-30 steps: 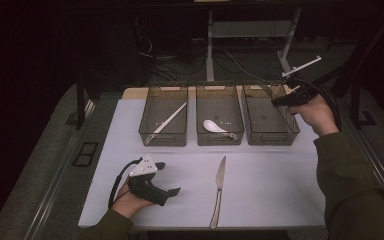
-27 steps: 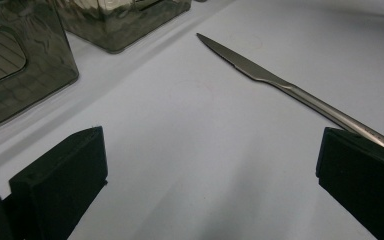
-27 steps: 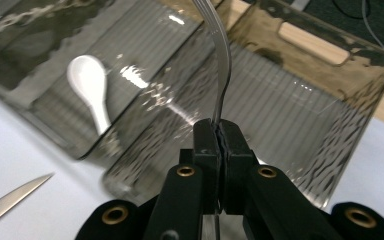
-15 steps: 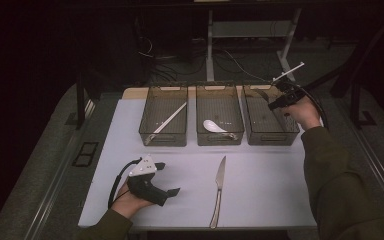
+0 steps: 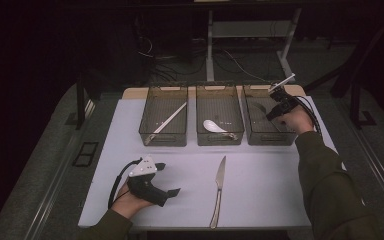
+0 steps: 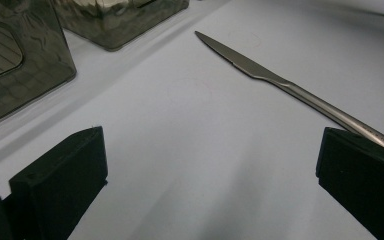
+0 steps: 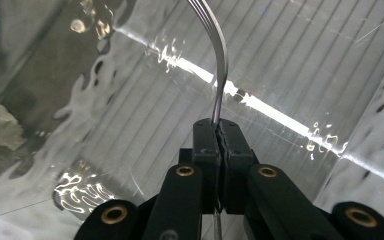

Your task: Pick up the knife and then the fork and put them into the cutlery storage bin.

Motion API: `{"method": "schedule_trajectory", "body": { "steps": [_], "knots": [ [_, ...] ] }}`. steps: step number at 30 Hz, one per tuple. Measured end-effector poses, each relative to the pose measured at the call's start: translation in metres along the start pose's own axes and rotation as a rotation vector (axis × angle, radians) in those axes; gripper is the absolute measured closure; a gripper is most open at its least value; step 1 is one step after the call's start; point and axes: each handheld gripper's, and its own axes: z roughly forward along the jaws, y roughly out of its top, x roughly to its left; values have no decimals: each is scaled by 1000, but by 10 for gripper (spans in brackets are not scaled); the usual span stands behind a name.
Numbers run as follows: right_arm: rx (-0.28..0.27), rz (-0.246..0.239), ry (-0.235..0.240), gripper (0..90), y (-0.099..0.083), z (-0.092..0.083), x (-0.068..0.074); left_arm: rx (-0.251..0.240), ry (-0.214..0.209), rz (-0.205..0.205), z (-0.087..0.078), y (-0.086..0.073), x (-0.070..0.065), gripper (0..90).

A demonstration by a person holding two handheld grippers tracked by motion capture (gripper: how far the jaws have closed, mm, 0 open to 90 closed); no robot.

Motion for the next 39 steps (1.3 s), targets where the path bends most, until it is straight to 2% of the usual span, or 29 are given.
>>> {"method": "schedule_trajectory", "body": {
  "steps": [5, 9, 13, 15, 22, 26, 29, 36, 39],
  "knots": [
    [27, -1, -8, 855, -1, 7, 0, 1, 0, 0, -1, 0, 0, 0],
    [-3, 1, -8, 739, -3, 6, -1, 1, 0, -1, 0, 0, 0, 0],
    [-60, -1, -2, 676, -5, -4, 1, 1, 0, -1, -1, 0, 0, 0],
    [-103, -8, 18, 640, -7, -12, 3, 1, 1, 0, -1, 0, 0, 0],
    [-230, -75, 63, 596, -22, -40, 19, 1, 3, -1, -1, 0, -1, 0],
    [-275, -100, 96, 575, -33, -54, 31, 0, 4, -2, 0, 0, -2, 0],
    [-300, -126, 123, 606, -42, -62, 42, 2, 3, 1, 0, 0, -2, 0],
    [-314, -223, 209, 838, -67, -71, 78, 4, 3, 2, 0, 0, -2, 0],
    [-301, -270, 247, 893, -79, -68, 94, 6, 5, 0, 0, 0, -2, 0]
  ]
}}
